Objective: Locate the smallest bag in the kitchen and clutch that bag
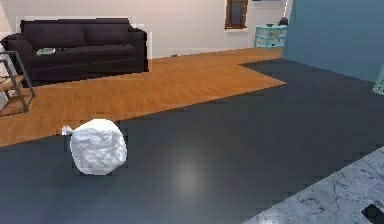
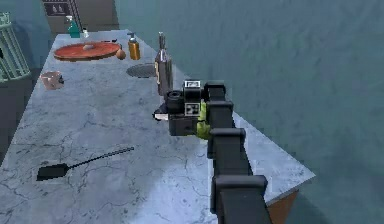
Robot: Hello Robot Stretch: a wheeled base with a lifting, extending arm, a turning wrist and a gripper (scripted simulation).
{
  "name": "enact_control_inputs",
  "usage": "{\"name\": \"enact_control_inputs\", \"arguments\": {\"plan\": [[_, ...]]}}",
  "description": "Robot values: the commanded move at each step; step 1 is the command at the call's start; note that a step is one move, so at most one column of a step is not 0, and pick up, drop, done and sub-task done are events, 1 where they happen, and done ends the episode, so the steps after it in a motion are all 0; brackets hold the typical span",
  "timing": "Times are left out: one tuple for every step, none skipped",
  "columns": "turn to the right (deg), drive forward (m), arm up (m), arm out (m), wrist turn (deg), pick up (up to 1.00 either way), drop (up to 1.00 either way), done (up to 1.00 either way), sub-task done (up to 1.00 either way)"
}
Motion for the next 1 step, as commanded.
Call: {"name": "enact_control_inputs", "arguments": {"plan": [[0.0,0.00,0.00,0.00,0.0,0.00,0.00,1.00,0.00]]}}
